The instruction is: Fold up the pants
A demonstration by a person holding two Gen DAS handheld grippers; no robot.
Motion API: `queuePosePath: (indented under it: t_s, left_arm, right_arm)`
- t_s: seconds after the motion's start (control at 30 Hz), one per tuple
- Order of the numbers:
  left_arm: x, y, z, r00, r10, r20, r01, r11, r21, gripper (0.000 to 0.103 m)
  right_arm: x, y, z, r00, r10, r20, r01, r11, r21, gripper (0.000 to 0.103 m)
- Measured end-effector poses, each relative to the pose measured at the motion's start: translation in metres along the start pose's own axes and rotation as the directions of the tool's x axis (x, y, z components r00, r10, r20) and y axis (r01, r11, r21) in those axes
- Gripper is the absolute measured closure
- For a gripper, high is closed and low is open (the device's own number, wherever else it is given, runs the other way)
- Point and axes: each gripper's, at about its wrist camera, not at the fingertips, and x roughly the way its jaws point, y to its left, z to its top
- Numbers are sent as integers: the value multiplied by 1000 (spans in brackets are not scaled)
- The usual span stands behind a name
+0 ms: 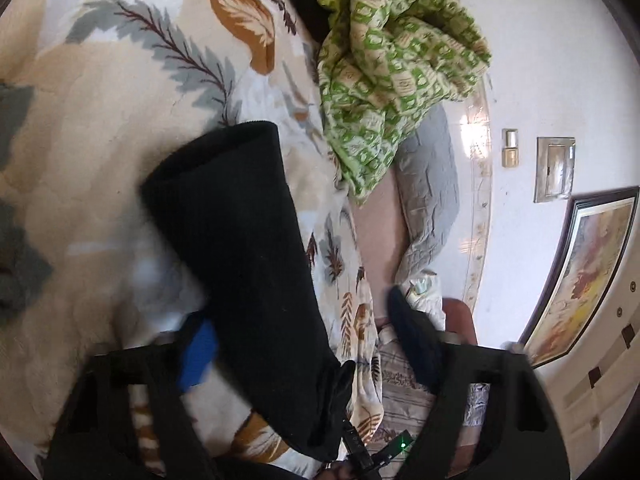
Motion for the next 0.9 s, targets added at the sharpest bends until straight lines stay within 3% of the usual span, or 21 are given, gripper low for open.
queuePosePath:
  t_s: [0.07, 0.13, 0.33, 0.43, 0.53, 0.6, 0.67, 0.7, 0.77, 0.87, 0.9]
  left_arm:
    - [-3, 3, -2, 999, 44, 15, -44, 999, -6, 76]
    - [-3, 7, 0, 996, 85, 24, -85, 996, -21, 87]
    - [1, 11, 2, 978, 210, 13, -210, 978, -16, 86]
    - [0, 17, 2, 974, 228, 12, -228, 973, -37, 78]
    - [0, 19, 2, 973, 230, 12, -230, 973, -35, 78]
    - [1, 10, 2, 971, 238, 13, -238, 971, 13, 90]
    - [3, -13, -1, 959, 281, 38, -284, 949, 137, 92]
    - [4, -26, -3, 952, 300, 55, -305, 930, 205, 93]
    - [8, -63, -17, 925, 358, 127, -378, 834, 401, 93]
    - [18, -110, -51, 874, 397, 281, -477, 590, 651, 93]
    - [21, -118, -60, 866, 392, 311, -487, 525, 697, 93]
  right_arm:
    - [0, 0, 1, 1000, -2, -1, 2, 1000, -5, 54]
    - [1, 1, 1, 1000, 0, -2, 0, 1000, -5, 53]
    - [1, 1, 2, 1000, 4, -2, -4, 1000, -1, 54]
    - [1, 1, 2, 1000, 5, -1, -5, 1000, 1, 54]
    - [1, 1, 2, 1000, 4, -1, -4, 1000, 0, 54]
    - [1, 1, 1, 1000, 5, -1, -5, 1000, 1, 54]
    - [0, 1, 2, 1000, 3, 1, -3, 1000, 3, 56]
    - [-3, 2, 3, 1000, -4, 10, 4, 1000, 1, 58]
    - [-14, 3, 6, 998, -6, 62, 7, 1000, -4, 58]
    - [-44, 7, 16, 980, 36, 198, -30, 999, -33, 56]
    - [-51, 9, 18, 972, 67, 223, -58, 997, -44, 55]
